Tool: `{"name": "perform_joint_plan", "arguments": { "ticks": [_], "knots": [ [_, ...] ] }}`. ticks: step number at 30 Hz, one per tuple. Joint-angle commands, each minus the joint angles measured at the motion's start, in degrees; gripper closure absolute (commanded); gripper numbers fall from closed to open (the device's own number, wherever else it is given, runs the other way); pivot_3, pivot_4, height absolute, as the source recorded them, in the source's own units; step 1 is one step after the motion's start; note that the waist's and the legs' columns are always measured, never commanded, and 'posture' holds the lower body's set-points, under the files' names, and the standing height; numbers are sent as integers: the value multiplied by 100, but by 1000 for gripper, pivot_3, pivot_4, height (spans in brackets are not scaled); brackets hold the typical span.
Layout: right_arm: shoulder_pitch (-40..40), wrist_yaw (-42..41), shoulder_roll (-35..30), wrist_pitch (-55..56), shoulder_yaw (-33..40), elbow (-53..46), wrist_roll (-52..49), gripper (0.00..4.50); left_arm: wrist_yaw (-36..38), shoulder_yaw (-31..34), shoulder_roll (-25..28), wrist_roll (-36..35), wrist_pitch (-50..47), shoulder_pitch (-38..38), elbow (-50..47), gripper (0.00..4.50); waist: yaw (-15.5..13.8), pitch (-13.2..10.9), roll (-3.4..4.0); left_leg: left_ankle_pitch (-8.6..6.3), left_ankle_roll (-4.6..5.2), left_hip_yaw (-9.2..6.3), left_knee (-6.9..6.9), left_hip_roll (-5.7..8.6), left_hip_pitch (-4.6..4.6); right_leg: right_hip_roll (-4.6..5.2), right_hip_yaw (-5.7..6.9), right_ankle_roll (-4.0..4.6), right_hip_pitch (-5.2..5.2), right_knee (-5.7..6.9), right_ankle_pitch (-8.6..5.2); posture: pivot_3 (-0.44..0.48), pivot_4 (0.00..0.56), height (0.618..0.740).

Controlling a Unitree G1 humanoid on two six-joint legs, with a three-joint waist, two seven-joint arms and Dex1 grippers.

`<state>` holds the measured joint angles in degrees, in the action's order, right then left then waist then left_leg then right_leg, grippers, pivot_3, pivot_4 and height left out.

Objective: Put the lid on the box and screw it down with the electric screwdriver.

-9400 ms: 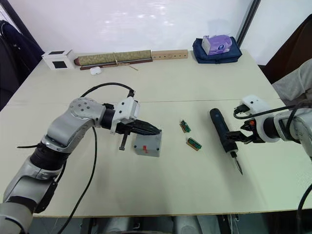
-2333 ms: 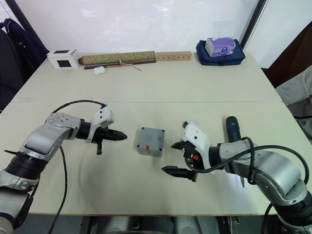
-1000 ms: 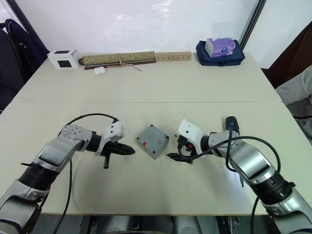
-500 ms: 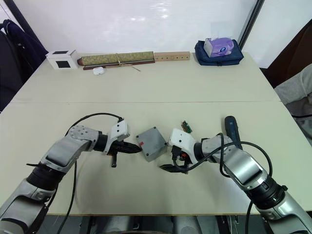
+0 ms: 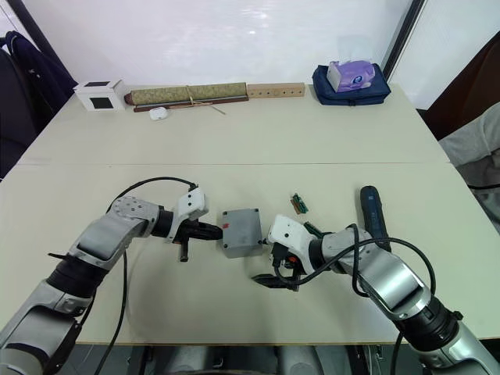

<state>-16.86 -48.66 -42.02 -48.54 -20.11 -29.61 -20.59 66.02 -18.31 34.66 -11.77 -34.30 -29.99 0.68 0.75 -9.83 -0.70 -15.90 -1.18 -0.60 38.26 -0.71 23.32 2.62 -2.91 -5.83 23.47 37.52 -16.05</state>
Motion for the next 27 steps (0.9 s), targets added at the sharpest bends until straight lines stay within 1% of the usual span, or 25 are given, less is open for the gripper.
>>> {"name": "perform_joint_plan", "arguments": {
  "ticks": [1,6,9,11,13,15,19,22,27],
  "knots": [
    [13,8,107,11,13,-320,-115,77,-13,31,-67,3,166,-134,-20,4500,0,0,0,0,0,0,0,0,0,1,0,0,0,0,0,0,150,740],
    [63,69,155,-25,38,-365,-103,77,13,16,-29,-14,145,-102,-64,4500,0,0,0,0,0,0,0,0,0,1,0,0,0,0,0,0,150,740],
    [157,219,26,7,414,-367,-52,77,170,76,198,-127,-27,-7,-325,4500,0,0,0,0,0,0,0,0,0,1,0,0,0,0,0,0,150,740],
    [321,286,11,-89,925,-500,-294,77,303,214,413,-250,-138,36,-506,4500,0,0,0,0,0,0,0,0,1,1,0,0,0,0,0,0,150,740],
    [547,472,296,-368,1753,-630,-853,77,416,468,593,-517,-358,6,-631,4500,-1,0,0,0,0,0,0,-1,1,1,0,0,0,0,0,0,150,740],
    [921,598,386,-426,2408,-772,-1123,77,369,795,628,-778,-527,-157,-618,4500,-8,0,0,0,0,-3,0,-2,1,-1,1,0,-1,1,0,0,150,740],
    [1305,920,454,-421,3107,-848,-1275,77,421,1115,598,-1228,-866,-474,-795,4500,-14,1,-2,0,0,-5,1,0,1,6,5,0,-6,0,0,0,150,740],
    [1405,1170,405,-224,3132,-705,-1014,77,414,1063,487,-1433,-1022,-699,-1015,4500,-4,1,-2,0,0,-2,2,2,0,5,2,-1,-6,0,0,0,150,740],
    [1502,1348,432,106,2899,-420,-713,77,334,849,348,-1447,-997,-841,-1169,4500,28,1,-1,0,0,2,0,1,-5,-5,-1,0,-5,1,0,0,150,740]
  ]
}}
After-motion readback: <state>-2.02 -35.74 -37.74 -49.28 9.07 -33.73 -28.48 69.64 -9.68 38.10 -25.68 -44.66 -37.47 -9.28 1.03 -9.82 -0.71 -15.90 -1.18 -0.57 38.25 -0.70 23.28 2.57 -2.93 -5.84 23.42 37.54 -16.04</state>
